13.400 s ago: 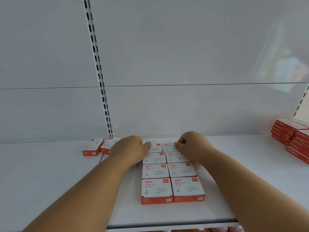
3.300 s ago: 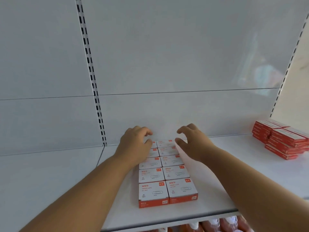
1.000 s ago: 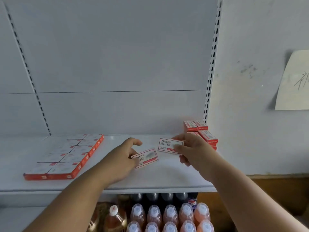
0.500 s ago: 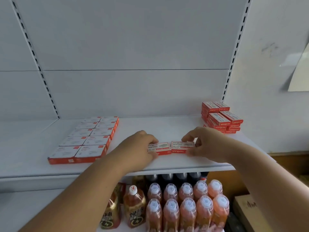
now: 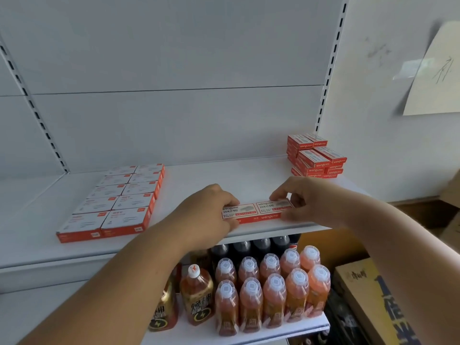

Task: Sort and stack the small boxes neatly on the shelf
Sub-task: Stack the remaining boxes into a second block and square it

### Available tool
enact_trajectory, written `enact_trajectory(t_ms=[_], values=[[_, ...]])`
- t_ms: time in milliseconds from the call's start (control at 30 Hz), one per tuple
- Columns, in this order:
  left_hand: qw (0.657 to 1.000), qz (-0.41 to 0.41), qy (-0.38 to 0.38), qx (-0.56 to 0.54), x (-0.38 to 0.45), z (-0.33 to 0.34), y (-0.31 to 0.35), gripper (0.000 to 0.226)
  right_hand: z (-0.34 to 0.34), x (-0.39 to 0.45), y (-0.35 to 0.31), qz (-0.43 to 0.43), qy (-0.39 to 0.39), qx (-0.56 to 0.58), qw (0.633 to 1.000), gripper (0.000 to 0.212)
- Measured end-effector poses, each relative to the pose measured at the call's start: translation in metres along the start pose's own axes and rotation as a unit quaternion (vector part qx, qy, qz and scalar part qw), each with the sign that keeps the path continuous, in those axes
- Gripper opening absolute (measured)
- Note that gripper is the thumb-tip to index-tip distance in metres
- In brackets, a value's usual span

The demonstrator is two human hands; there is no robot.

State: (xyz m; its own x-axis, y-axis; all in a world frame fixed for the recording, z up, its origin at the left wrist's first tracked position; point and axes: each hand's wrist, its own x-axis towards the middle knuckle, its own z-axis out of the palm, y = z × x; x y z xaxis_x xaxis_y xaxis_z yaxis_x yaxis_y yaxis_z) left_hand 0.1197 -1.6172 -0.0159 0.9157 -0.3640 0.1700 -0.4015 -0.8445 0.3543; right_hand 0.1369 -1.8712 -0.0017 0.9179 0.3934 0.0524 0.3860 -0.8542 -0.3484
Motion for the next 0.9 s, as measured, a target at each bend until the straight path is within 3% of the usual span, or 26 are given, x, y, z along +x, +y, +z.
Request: enact_trajectory(t_ms=[167,267,367,600,700,767,900], values=[[0.999,0.003,-0.03,0.016,0.003,-0.004,0.0,0.047,0.001,-0.001,0.001,0.006,-0.006,0.011,1.0,0.037],[0.998,-0.018,-0.056,0.028,0.007,-0.01,0.001,0.061,-0.002,0.001,0.002,0.011,0.0,0.058,0.998,0.044],[0.998,-0.036,-0.011,0.052,0.015,-0.016,0.006,0.065,-0.005,0.002,0.01,0.034,0.084,0.079,0.993,0.038],[0.997,0.021,0.043,0.055,0.048,-0.006,0.055,0.035,-0.015,0.003,0.042,0.069,0.257,0.067,0.962,0.005],[0.99,0.032,0.081,0.115,0.068,0.004,0.082,0.03,-0.025,0.007,0.063,0.105,0.33,0.051,0.937,0.009],[0.993,0.021,0.083,0.087,0.088,0.012,0.105,0.025,-0.033,0.011,0.079,0.136,0.35,0.041,0.926,0.012],[0.998,-0.02,0.053,0.029,0.138,0.025,0.14,0.031,-0.043,0.023,0.102,0.188,0.287,0.062,0.937,0.041]])
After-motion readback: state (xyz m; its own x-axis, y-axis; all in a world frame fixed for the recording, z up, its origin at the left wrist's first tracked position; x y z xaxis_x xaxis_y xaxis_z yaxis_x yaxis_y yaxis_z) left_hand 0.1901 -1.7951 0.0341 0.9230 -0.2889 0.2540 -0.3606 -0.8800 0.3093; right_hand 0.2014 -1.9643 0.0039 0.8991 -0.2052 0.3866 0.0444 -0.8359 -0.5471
